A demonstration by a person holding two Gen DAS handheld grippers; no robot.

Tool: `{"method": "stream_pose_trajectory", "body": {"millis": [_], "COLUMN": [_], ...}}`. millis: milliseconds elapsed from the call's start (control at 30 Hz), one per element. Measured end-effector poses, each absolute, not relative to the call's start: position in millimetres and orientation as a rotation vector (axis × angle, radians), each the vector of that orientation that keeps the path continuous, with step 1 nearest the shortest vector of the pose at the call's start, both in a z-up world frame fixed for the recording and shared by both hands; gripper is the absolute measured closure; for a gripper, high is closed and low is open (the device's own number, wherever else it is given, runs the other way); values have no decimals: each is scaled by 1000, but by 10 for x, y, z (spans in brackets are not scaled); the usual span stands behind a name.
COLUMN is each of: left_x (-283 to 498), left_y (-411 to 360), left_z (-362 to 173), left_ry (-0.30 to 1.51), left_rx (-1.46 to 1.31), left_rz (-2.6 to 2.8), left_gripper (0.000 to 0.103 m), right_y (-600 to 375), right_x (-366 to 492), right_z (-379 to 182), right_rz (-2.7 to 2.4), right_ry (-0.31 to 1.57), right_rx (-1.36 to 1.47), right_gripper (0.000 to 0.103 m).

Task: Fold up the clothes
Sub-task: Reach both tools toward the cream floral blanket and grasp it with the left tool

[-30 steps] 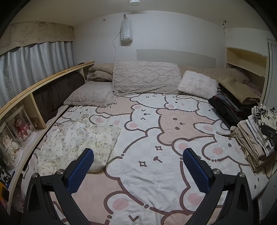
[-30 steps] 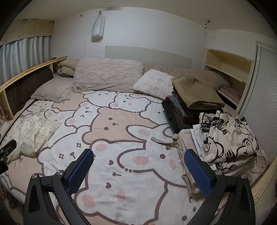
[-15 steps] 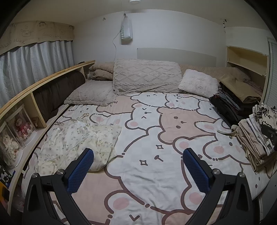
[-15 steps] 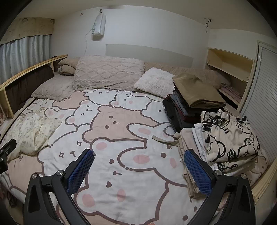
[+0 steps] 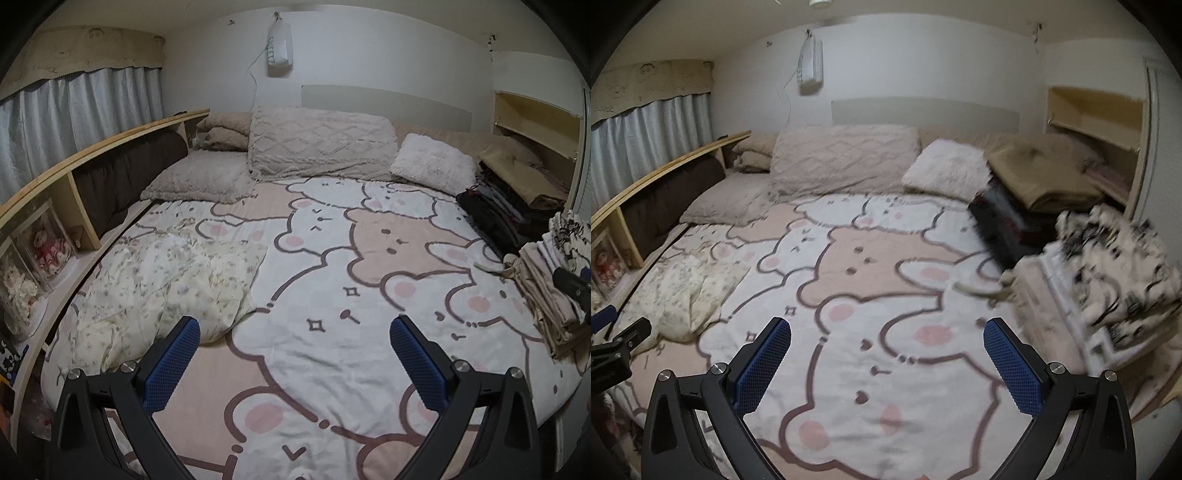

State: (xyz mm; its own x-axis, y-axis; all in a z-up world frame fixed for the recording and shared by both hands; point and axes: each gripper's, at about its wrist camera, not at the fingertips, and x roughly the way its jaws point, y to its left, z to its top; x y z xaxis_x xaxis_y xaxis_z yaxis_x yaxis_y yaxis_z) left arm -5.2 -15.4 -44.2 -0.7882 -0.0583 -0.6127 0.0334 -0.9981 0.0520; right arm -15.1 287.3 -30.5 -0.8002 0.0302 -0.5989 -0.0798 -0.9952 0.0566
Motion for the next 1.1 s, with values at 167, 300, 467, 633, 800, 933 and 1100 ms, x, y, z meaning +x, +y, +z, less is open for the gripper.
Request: {"method": "stream_pose_trajectory", "body": {"millis": [167,300,467,633,800,933,1100], "left_x": [15,75,120,147,148,90,-57], "left_y": [-319,-542,-947,-1419,-1952,-2384,-3021], "left_z": [-666,-840,-1003,-1100,-1094,-1042,-980], "left_ry": [-21,49,112,137,98,83,87], "left_rx": [1033,1035,1023,978,900,844,823], "left_rz": [-2894,-2864,-2792,-2713,-2655,-2638,-2648], "left_gripper": [0,1,6,6,9,14,24], "right_y": [2803,2636,2361,2095,1803,1609,1421], "right_x": [-249,-364,-487,-593,-677,-705,-691], "right_z": [-664,-926,-1121,-1178,-1158,-1136,-1104], "right_rz": [2913,2871,2887,2928,2991,3032,3071], "right_ry": [218,151,99,45,-9,-49,-119], "right_rx": [-1145,-1306,-1439,-1505,-1521,-1528,-1531], "right_gripper": [0,0,0,0,0,0,0]}}
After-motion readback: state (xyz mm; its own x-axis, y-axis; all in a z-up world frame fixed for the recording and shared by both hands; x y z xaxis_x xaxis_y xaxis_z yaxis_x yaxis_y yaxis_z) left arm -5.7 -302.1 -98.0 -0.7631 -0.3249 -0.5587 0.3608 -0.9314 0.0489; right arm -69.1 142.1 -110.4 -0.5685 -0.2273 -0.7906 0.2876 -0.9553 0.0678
